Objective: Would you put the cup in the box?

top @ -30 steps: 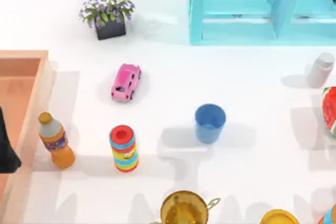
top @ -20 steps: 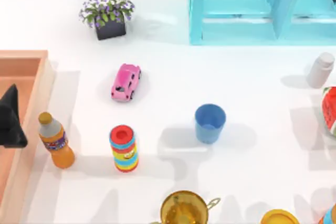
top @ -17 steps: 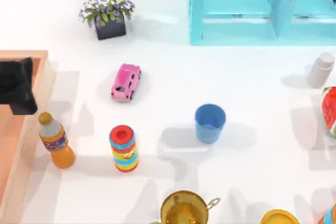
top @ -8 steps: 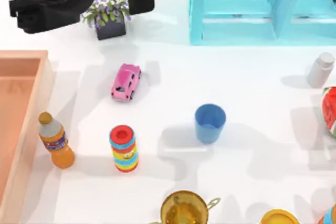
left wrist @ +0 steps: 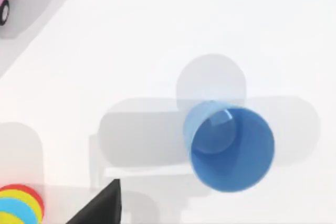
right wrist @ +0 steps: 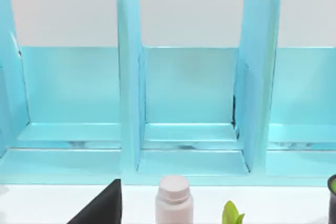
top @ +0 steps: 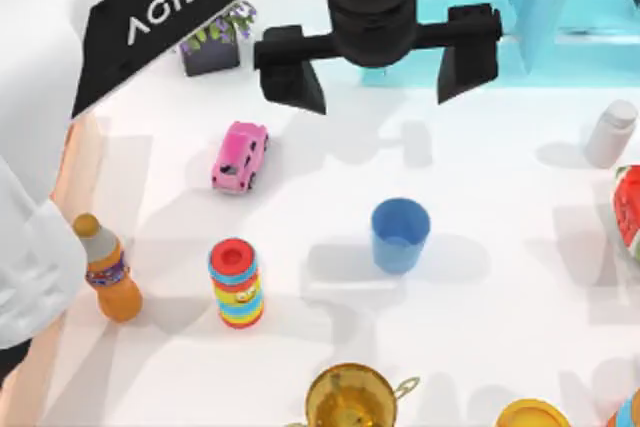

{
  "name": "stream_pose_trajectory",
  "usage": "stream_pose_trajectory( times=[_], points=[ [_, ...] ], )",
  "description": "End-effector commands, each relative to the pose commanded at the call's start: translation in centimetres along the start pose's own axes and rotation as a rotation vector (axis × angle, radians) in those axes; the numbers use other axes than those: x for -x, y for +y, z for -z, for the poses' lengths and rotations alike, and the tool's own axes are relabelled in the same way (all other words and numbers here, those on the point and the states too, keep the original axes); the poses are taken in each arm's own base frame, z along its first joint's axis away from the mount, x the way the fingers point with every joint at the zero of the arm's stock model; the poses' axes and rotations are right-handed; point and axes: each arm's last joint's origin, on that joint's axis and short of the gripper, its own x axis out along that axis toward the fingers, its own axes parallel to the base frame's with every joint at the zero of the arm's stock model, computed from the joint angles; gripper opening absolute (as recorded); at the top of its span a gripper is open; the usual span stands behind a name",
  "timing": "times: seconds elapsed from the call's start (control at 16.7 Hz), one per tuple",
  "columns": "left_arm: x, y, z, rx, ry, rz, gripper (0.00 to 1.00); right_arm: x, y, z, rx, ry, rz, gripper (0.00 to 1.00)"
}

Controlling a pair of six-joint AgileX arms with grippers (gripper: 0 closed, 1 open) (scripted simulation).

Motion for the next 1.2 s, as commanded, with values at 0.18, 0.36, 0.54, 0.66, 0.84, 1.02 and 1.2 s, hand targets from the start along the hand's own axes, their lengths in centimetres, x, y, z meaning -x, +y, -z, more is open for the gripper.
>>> stream_pose_trajectory(
  times=[0.18, 0.36, 0.54, 0.66, 0.84, 1.02, 1.2],
  points=[
    [-3.4, -3.4, 1.0, -0.007, 0.075, -0.066, 1.00, 0.0, 0.0, 0.0, 0.000, 0.000, 0.000, 1.00],
    [-5.8, -5.4, 2.2, -0.015, 0.121, -0.114, 1.00, 0.0, 0.0, 0.0, 0.000, 0.000, 0.000, 1.00],
    [-6.5, -6.2, 2.8, -0.025, 0.135, -0.122, 1.00, 0.0, 0.0, 0.0, 0.000, 0.000, 0.000, 1.00],
    [-6.5, -6.2, 2.8, -0.025, 0.135, -0.122, 1.00, 0.0, 0.0, 0.0, 0.000, 0.000, 0.000, 1.00],
    [-6.5, -6.1, 2.6, -0.021, 0.136, -0.123, 1.00, 0.0, 0.0, 0.0, 0.000, 0.000, 0.000, 1.00],
    [-7.3, -6.1, 2.6, -0.025, 0.133, -0.119, 1.00, 0.0, 0.0, 0.0, 0.000, 0.000, 0.000, 1.00],
    [-10.1, -6.0, 2.8, -0.025, 0.132, -0.119, 1.00, 0.0, 0.0, 0.0, 0.000, 0.000, 0.000, 1.00]
  ],
)
